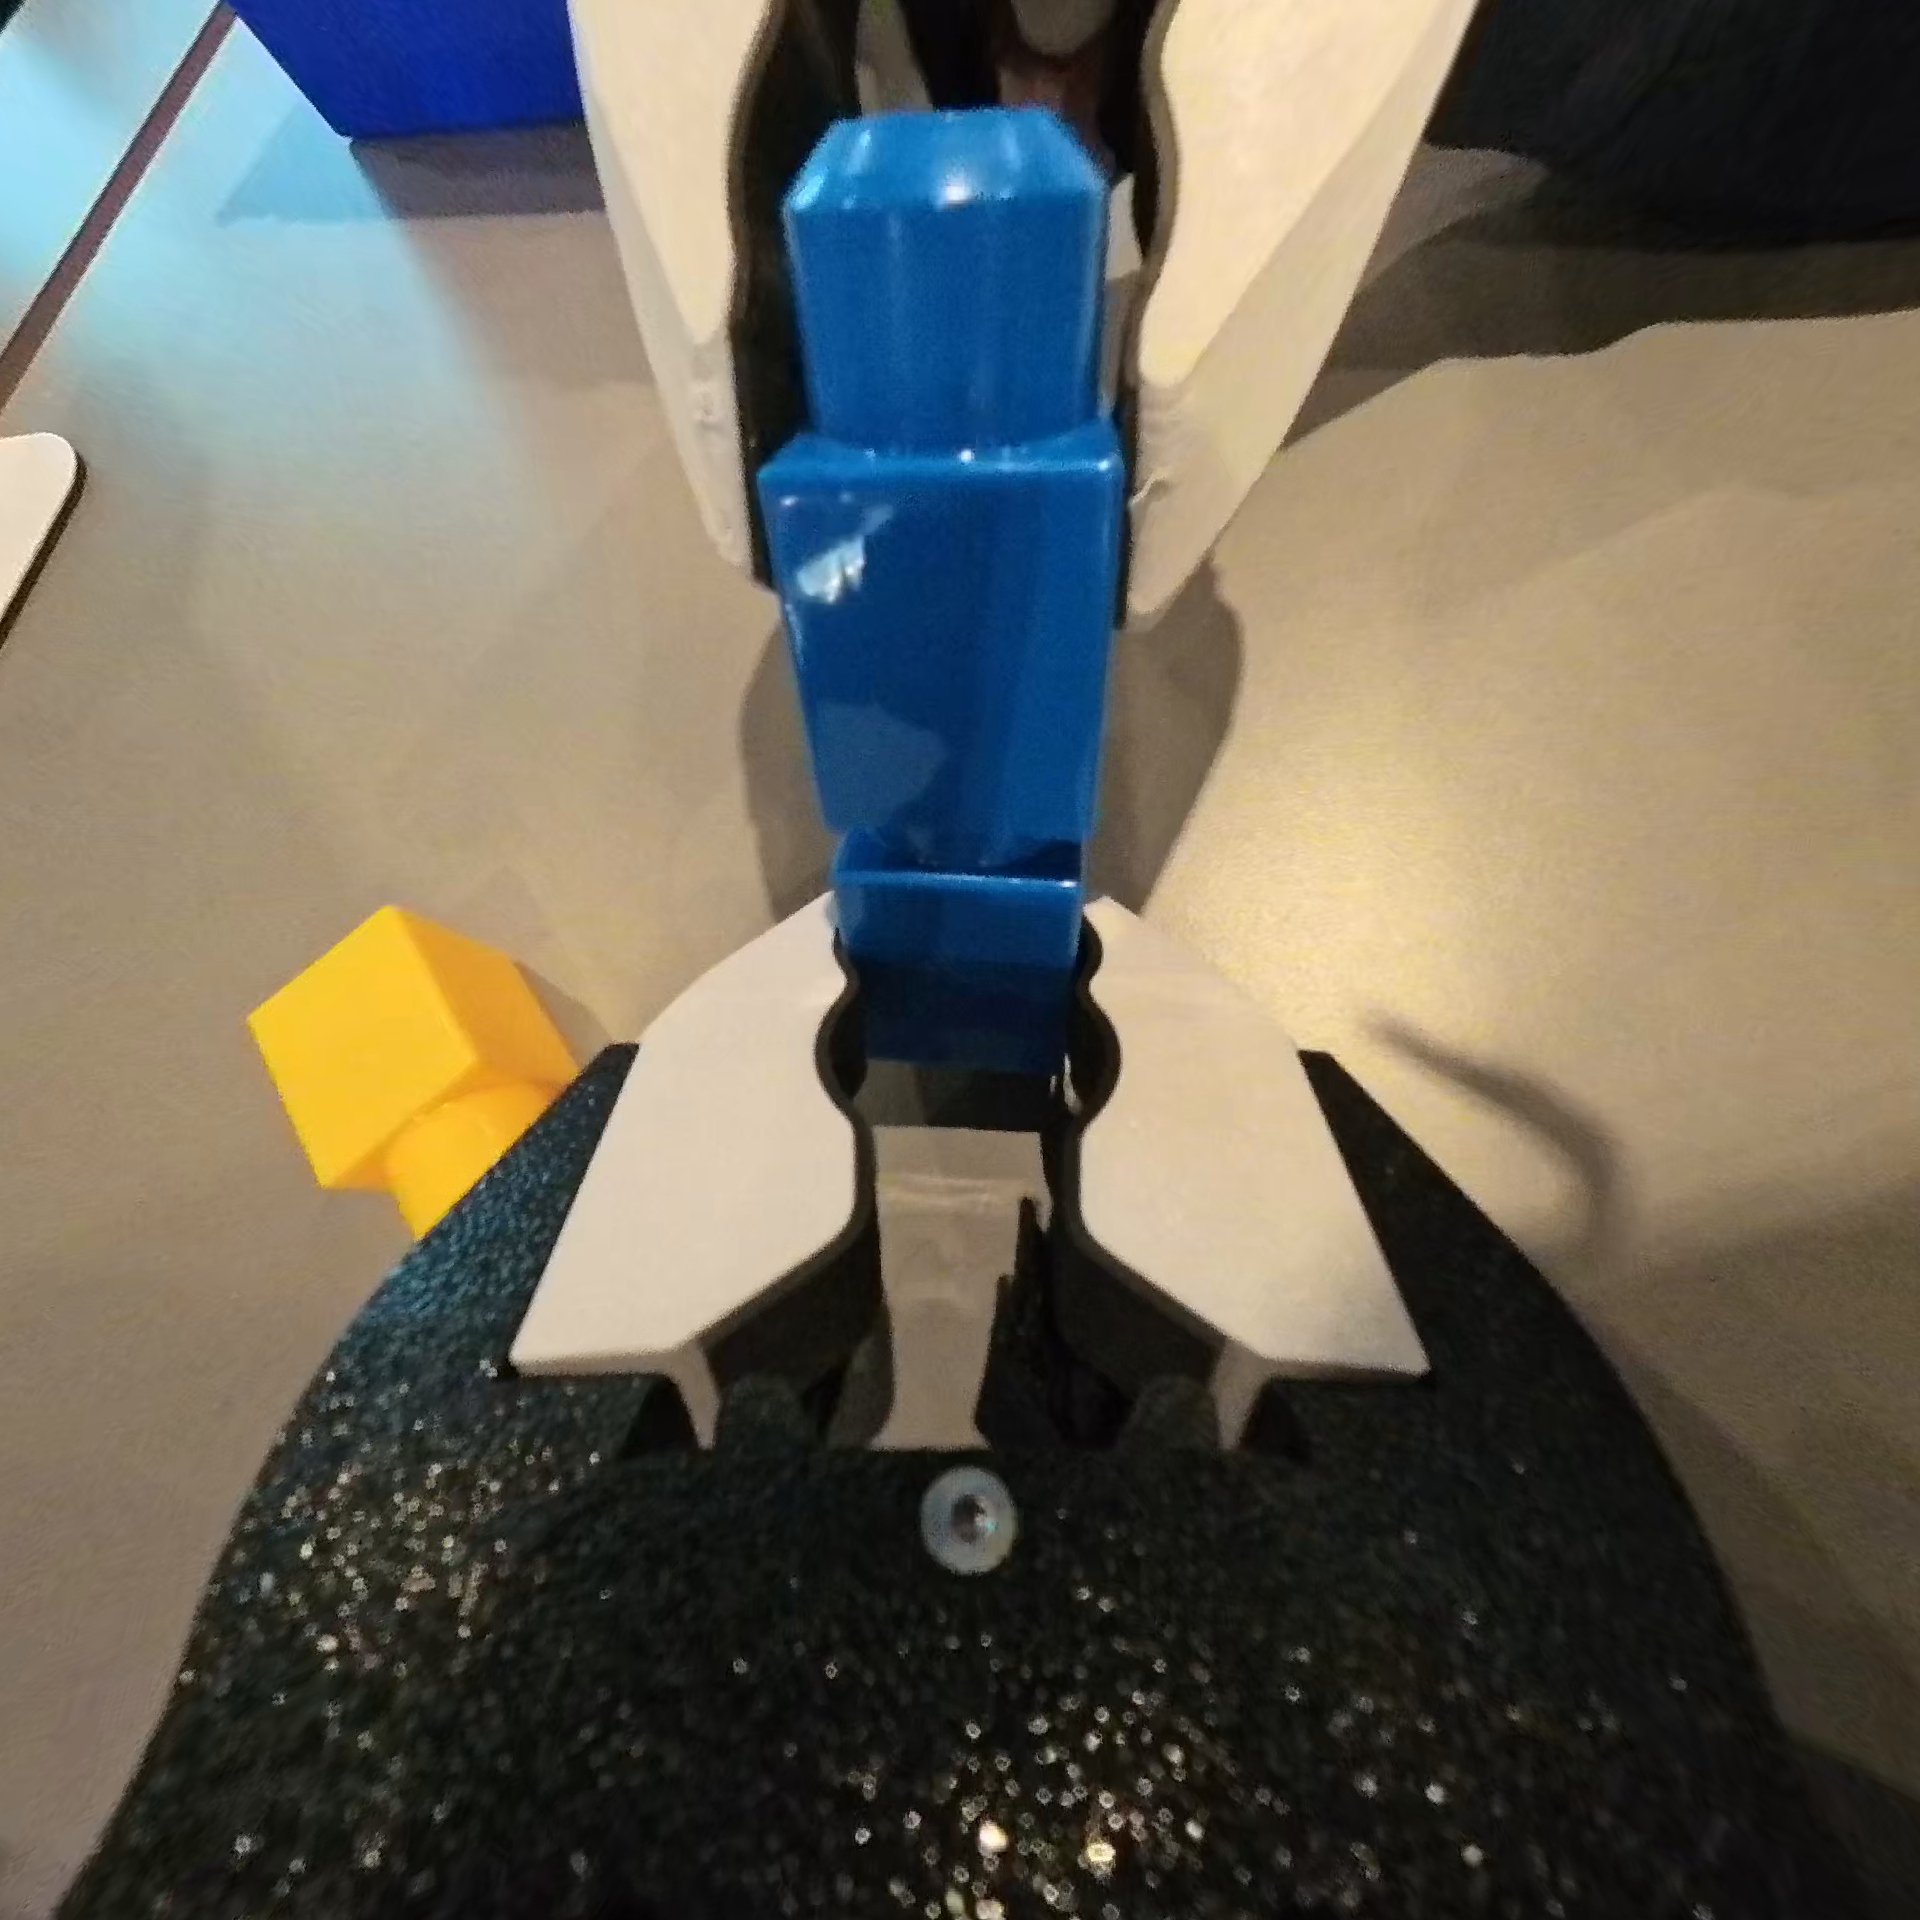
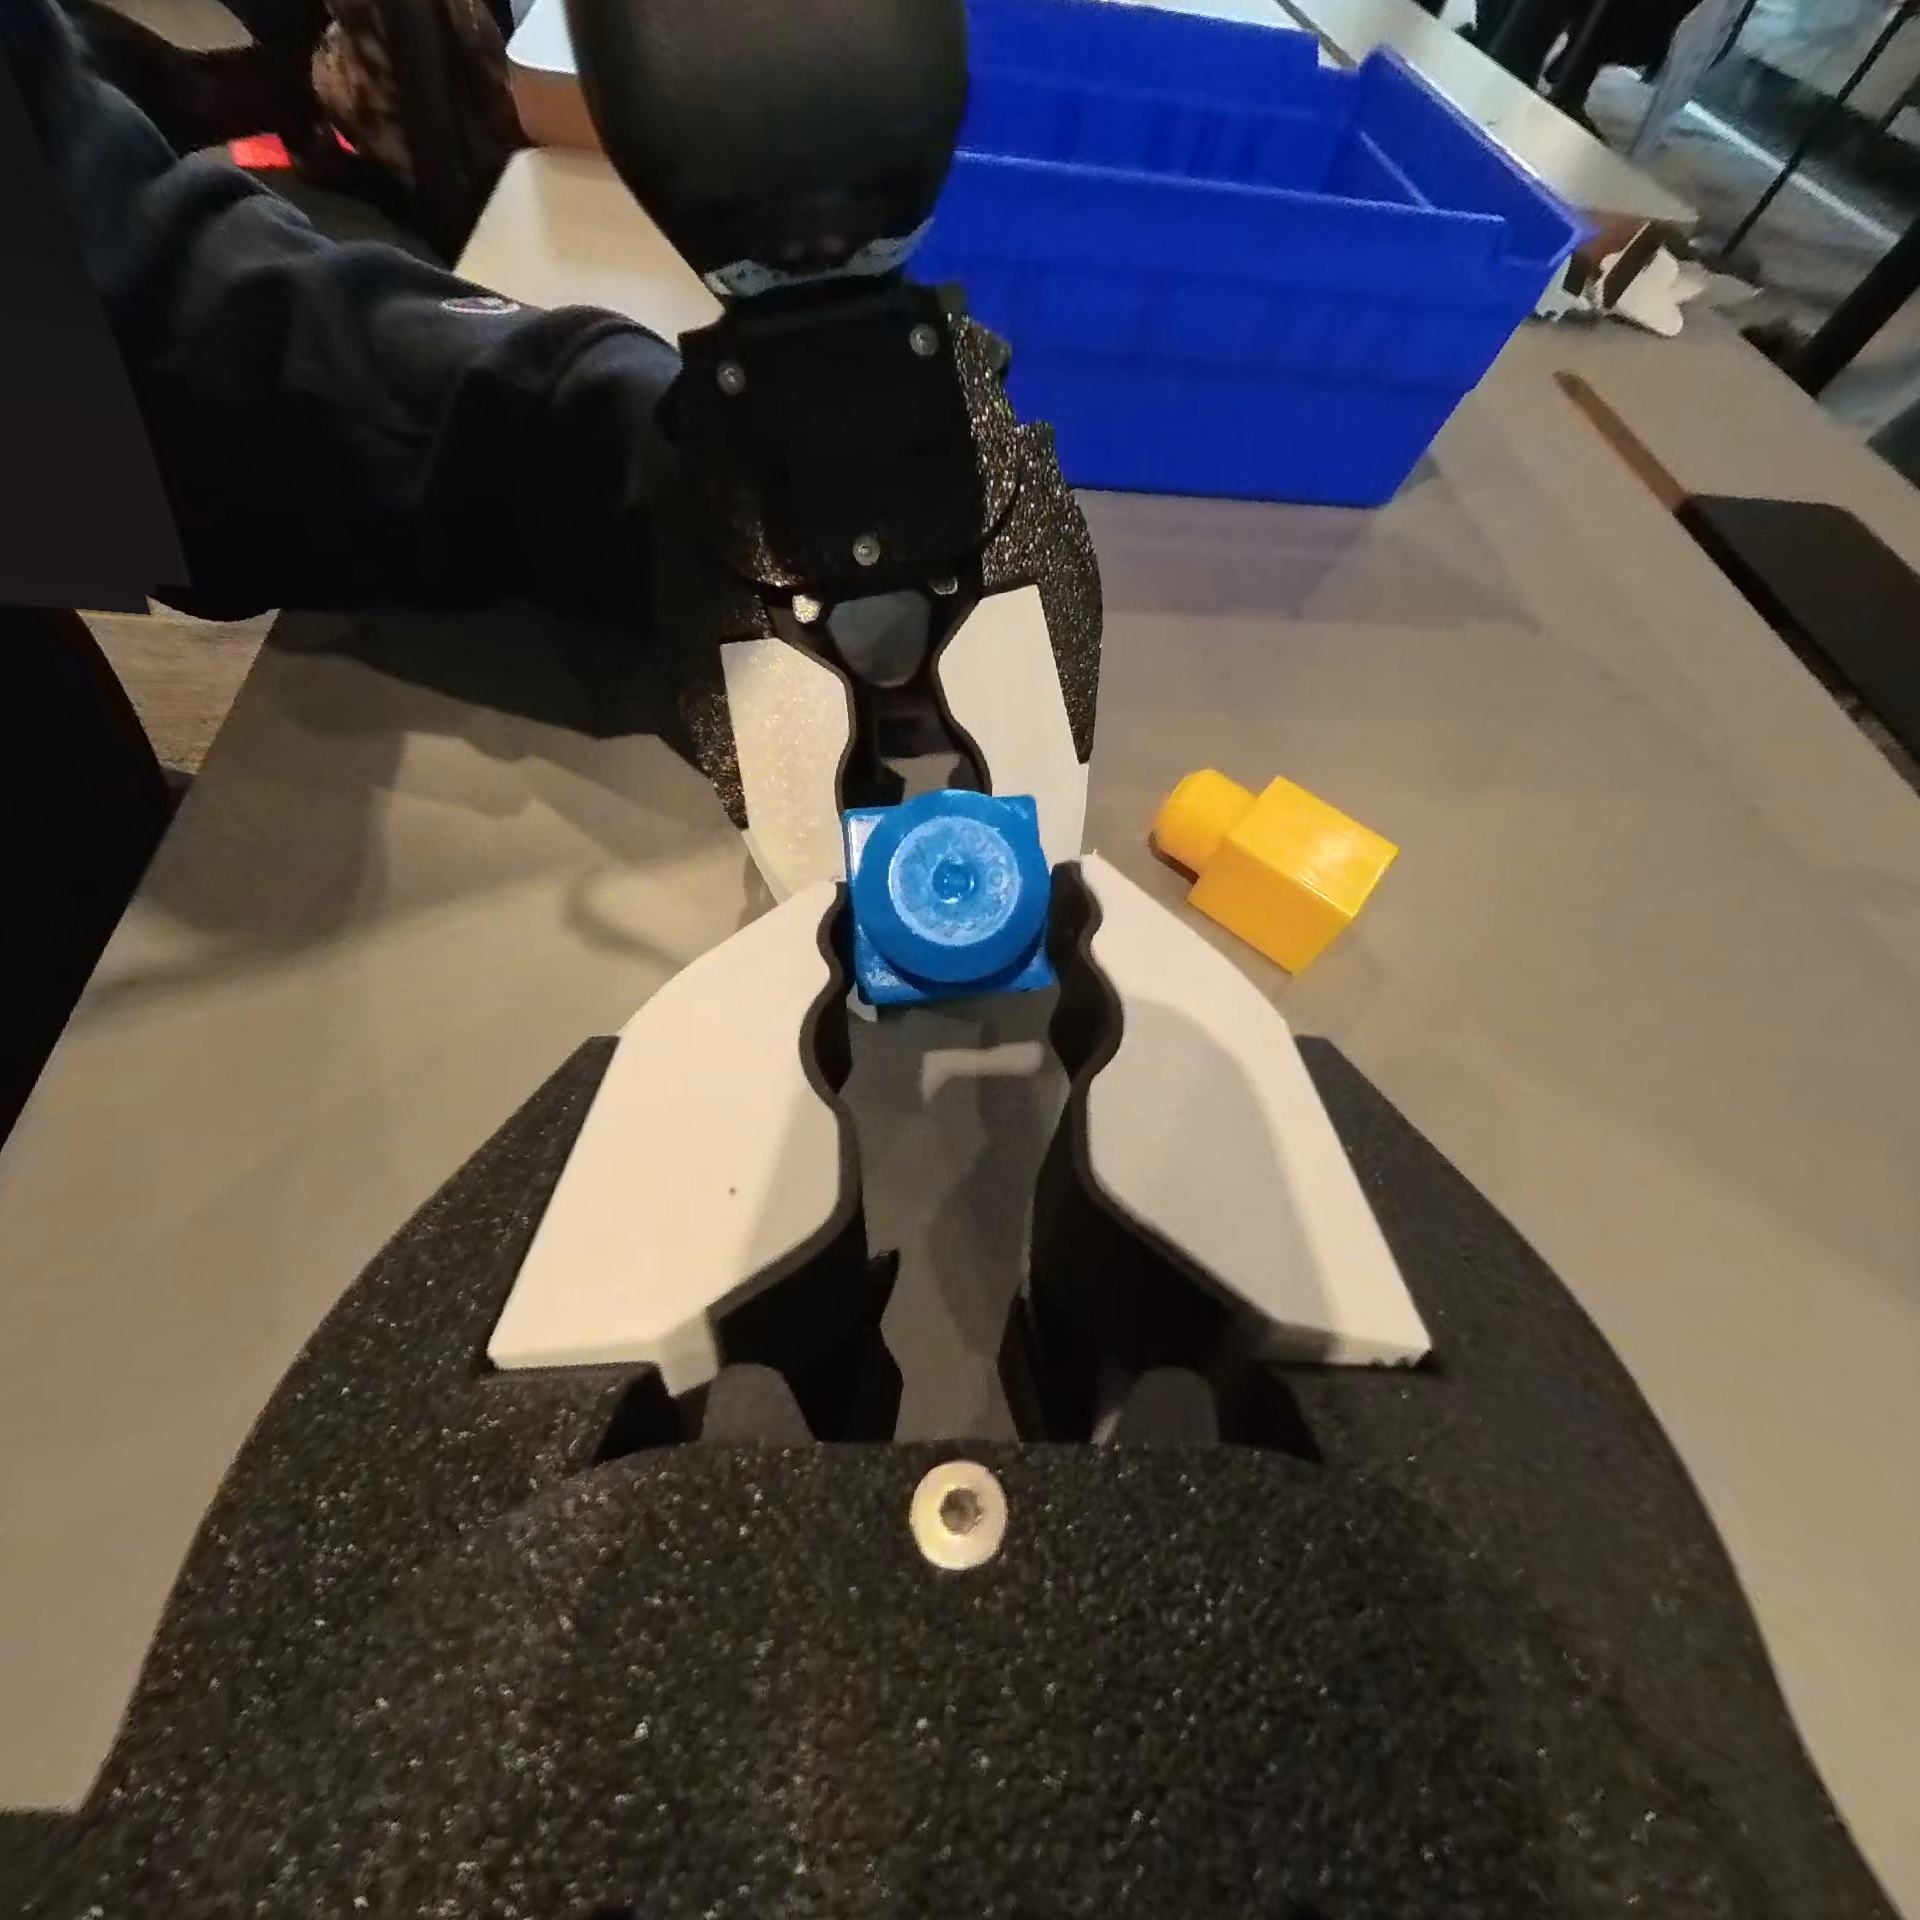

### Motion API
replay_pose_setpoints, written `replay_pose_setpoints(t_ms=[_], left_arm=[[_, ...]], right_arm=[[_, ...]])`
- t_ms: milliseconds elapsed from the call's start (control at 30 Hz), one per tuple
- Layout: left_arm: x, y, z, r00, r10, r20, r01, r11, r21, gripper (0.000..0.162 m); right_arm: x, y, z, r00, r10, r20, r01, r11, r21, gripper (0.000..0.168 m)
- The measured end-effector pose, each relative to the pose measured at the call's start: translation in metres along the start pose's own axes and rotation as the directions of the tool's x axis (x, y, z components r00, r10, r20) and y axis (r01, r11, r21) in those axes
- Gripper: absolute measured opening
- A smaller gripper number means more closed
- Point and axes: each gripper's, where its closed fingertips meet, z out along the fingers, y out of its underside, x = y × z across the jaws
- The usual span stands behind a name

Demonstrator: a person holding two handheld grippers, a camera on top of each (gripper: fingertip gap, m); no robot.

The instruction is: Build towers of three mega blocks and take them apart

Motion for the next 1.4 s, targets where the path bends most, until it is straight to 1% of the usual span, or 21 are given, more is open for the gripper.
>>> replay_pose_setpoints(t_ms=[200, 433, 567, 733, 900, 967, 1033, 1067, 1133, 1200, 1267, 1333, 1400], left_arm=[[-0.002, 0.0, 0.0, 1.0, -0.011, 0.005, 0.011, 1.0, -0.003, 0.035], [-0.001, 0.0, -0.001, 1.0, -0.02, -0.004, 0.02, 1.0, 0.003, 0.035], [0.002, 0.002, 0.0, 1.0, 0.001, -0.02, -0.001, 1.0, -0.014, 0.035], [0.003, 0.001, 0.0, 1.0, 0.004, -0.021, -0.005, 1.0, -0.014, 0.035], [0.003, 0.0, 0.0, 1.0, 0.007, -0.021, -0.007, 1.0, -0.005, 0.035], [0.002, -0.011, -0.003, 1.0, -0.01, -0.015, 0.011, 0.998, 0.066, 0.035], [-0.009, -0.027, -0.013, 0.998, -0.042, 0.043, 0.033, 0.983, 0.179, 0.036], [-0.019, -0.031, -0.021, 0.993, -0.062, 0.101, 0.038, 0.974, 0.222, 0.035], [-0.037, -0.036, -0.038, 0.976, -0.115, 0.183, 0.055, 0.952, 0.301, 0.036], [-0.052, -0.042, -0.055, 0.955, -0.192, 0.225, 0.09, 0.913, 0.399, 0.036], [-0.065, -0.043, -0.069, 0.93, -0.256, 0.264, 0.112, 0.881, 0.459, 0.036], [-0.075, -0.037, -0.076, 0.908, -0.288, 0.304, 0.125, 0.879, 0.46, 0.036], [-0.08, -0.031, -0.08, 0.897, -0.295, 0.33, 0.127, 0.886, 0.446, 0.036]], right_arm=[[0.001, 0.001, 0.002, 0.999, 0.04, 0.009, -0.04, 0.999, -0.003, 0.036], [0.001, 0.001, 0.003, 0.999, 0.04, 0.015, -0.041, 0.999, 0.015, 0.036], [-0.003, 0.008, 0.004, 1.0, 0.013, 0.028, -0.012, 1.0, -0.028, 0.037], [-0.004, 0.009, 0.005, 1.0, -0.027, 0.011, 0.028, 0.998, -0.063, 0.037], [-0.004, 0.008, 0.004, 0.999, -0.034, -0.001, 0.034, 0.996, -0.081, 0.036], [-0.002, -0.003, -0.001, 0.998, -0.056, -0.021, 0.056, 0.998, -0.015, 0.036], [0.011, -0.013, -0.011, 0.994, -0.045, -0.101, 0.052, 0.996, 0.071, 0.046], [0.022, -0.013, -0.017, 0.988, -0.031, -0.154, 0.046, 0.995, 0.093, 0.052], [0.042, -0.006, -0.024, 0.97, 0.005, -0.244, 0.023, 0.993, 0.114, 0.056], [0.054, 0.005, -0.017, 0.962, 0.024, -0.271, 0.006, 0.994, 0.111, 0.061], [0.061, 0.018, 0.001, 0.967, -0.007, -0.253, 0.014, 0.999, 0.03, 0.068], [0.066, 0.028, 0.018, 0.97, -0.11, -0.218, 0.088, 0.991, -0.105, 0.07], [0.071, 0.032, 0.032, 0.967, -0.214, -0.142, 0.181, 0.959, -0.216, 0.072]])
